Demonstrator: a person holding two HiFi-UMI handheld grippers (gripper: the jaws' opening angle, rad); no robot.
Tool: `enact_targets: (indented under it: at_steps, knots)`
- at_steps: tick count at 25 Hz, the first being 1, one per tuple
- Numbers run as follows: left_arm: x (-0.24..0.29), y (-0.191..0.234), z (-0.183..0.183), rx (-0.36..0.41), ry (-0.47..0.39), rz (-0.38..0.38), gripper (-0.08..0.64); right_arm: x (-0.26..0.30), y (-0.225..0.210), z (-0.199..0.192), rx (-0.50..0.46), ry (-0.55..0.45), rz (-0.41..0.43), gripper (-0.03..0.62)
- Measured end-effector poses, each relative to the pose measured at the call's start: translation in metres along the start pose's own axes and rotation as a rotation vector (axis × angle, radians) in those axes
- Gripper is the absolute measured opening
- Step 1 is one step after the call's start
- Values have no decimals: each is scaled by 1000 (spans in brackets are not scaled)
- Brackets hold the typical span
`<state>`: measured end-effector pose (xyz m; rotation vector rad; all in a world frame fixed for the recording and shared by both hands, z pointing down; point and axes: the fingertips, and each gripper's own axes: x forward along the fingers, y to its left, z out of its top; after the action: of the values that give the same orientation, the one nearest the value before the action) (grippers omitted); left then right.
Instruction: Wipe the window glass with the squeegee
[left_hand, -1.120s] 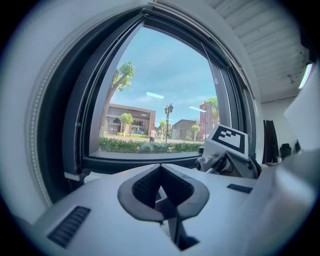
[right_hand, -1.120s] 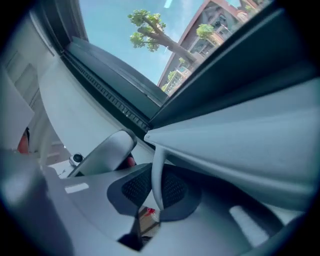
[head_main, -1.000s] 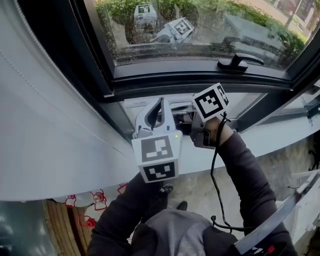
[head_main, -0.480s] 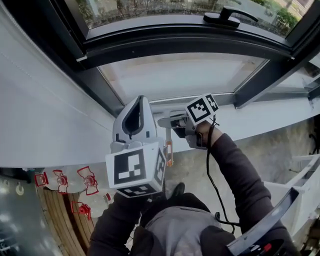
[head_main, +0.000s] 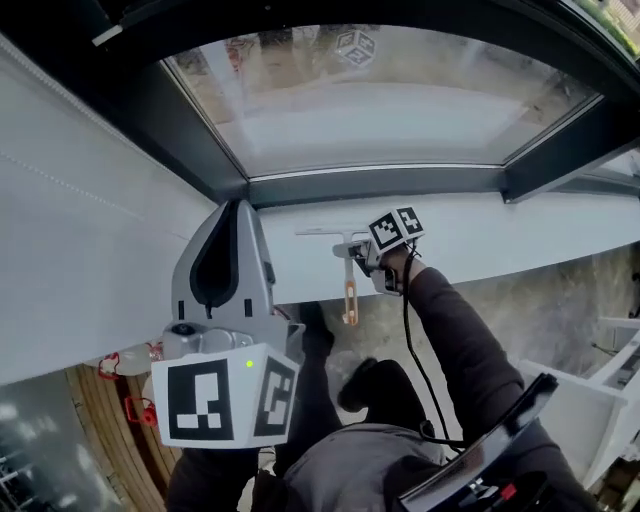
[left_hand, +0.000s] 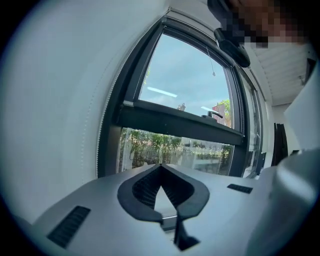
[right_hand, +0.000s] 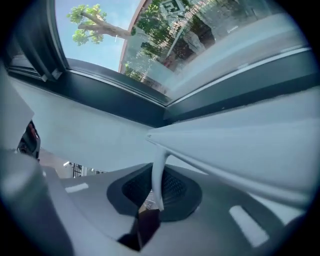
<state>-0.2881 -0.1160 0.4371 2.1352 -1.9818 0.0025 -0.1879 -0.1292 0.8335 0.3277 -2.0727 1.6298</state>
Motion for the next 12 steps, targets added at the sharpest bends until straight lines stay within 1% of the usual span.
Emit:
enact_targets:
  at_steps: [3, 5, 7, 10, 11, 12]
  knots:
    - [9, 19, -22, 13, 25, 29, -5, 26, -49, 2, 23, 22, -67, 26]
    - [14, 28, -29, 23, 27, 44, -5, 37, -75, 11, 27, 10, -131, 26]
    - [14, 31, -28, 36, 20, 55, -5, 41, -94, 16, 30, -2, -194, 28]
    - [8, 30, -25, 53, 14, 58, -5, 40, -113, 17, 45, -8, -255, 36]
    - [6, 31, -25, 55, 15, 59, -5, 40, -118, 16, 49, -5, -271, 60]
    - [4, 33, -25, 57, 16, 60, -5, 39, -122, 15, 52, 2, -286, 116]
